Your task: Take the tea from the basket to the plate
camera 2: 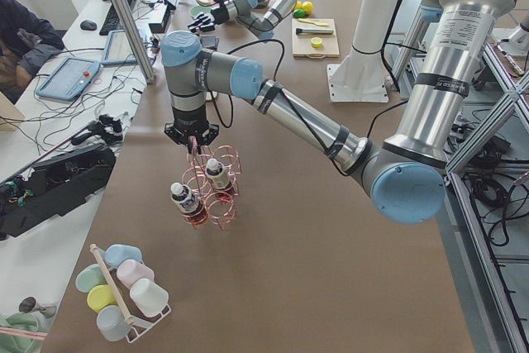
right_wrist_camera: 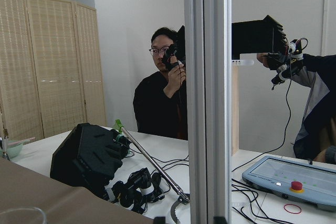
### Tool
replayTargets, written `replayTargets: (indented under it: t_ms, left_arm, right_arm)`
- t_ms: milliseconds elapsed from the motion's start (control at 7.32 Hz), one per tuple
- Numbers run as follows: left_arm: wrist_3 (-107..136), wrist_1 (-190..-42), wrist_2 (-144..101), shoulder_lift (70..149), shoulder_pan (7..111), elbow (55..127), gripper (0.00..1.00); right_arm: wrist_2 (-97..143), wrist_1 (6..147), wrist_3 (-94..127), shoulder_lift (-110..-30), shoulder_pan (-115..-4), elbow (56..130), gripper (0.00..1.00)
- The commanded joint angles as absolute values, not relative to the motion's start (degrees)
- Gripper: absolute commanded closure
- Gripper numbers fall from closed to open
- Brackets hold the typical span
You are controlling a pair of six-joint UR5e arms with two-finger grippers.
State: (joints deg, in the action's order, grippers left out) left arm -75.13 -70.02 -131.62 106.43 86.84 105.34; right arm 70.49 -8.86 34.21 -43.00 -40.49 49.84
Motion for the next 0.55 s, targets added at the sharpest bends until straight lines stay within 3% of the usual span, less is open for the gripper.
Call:
replayTargets:
  t_ms: [0,410]
  left_arm:
    - [-75.06,-72.05,-130.17,105.21,87.01,101.97,1.0]
    - [-74.62,-76.01,-126.77,105.21,87.01,99.06,1.0]
  right_arm:
    - [70.58,-9.84,32.7,-43.77,-40.43,49.83,1.0]
    - [70.66,-10.37,32.35,-43.94,-40.43,49.83,1.0]
